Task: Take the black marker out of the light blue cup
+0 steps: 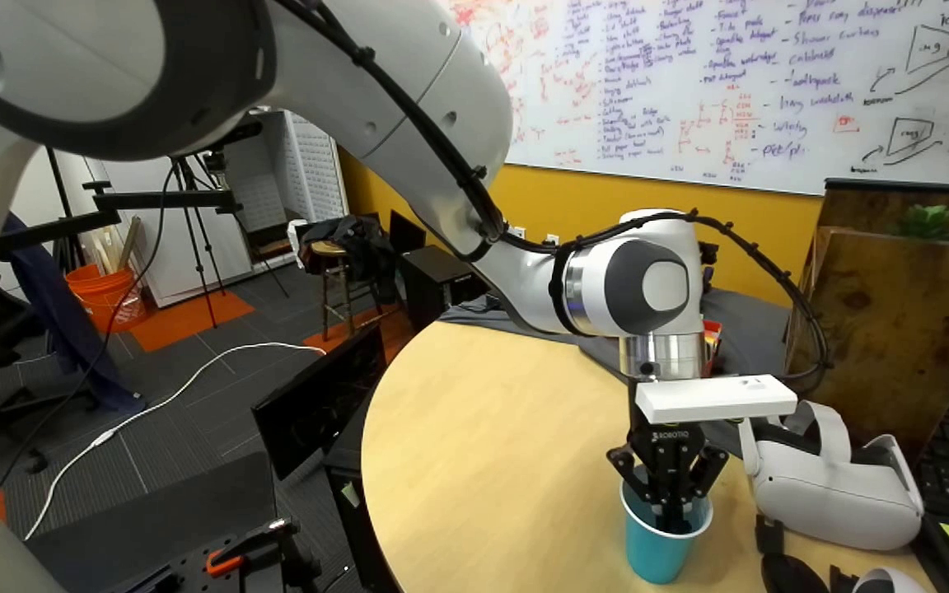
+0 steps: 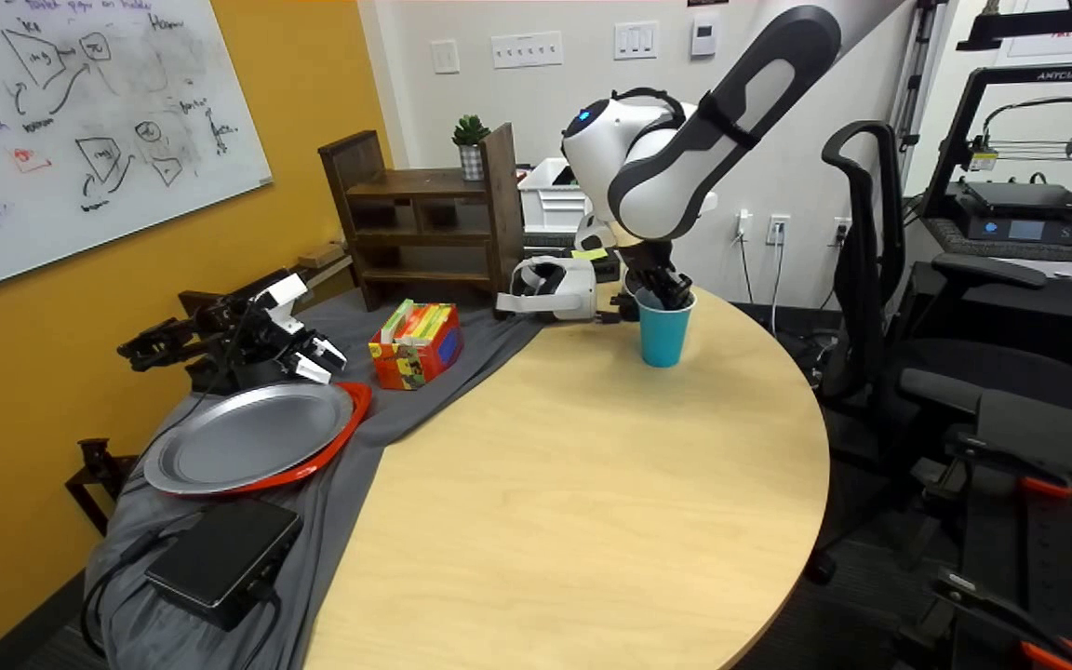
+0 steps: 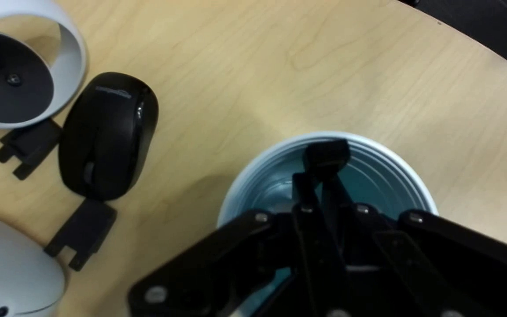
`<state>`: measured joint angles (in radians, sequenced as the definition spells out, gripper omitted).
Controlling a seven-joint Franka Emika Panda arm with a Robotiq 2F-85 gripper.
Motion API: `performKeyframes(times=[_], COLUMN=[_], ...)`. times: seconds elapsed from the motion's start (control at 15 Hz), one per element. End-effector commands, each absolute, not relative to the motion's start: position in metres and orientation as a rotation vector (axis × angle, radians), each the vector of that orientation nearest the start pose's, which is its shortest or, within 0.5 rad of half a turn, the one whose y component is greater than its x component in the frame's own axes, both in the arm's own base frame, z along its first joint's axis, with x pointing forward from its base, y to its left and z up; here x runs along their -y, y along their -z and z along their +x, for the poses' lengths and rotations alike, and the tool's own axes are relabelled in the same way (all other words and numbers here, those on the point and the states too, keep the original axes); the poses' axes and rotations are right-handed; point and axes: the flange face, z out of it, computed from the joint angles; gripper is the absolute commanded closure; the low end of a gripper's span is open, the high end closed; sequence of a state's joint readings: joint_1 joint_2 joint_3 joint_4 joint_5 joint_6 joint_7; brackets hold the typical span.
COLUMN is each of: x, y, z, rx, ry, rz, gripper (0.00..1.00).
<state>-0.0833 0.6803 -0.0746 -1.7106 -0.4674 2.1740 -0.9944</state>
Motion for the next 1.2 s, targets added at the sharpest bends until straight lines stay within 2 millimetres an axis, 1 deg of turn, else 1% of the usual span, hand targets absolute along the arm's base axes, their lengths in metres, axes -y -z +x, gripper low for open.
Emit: performKeyframes(times=[0.0, 0.47, 0.67, 0.87, 1.13], x=[0.116, 0.109, 0.102, 0.094, 0.085], y=[-0.189, -0.197, -0.205, -0.216, -0.238], z=[0.643, 0.642, 0.641, 0.640, 0.632], rx=[1.796, 1.823, 1.838, 1.839, 1.835], ry=[-0.716, -0.715, -0.716, -0.731, -0.753], rz=[-2.780, -2.787, -2.796, -2.796, -2.788], gripper=[0.97, 0.97, 0.97, 0.97, 0.97])
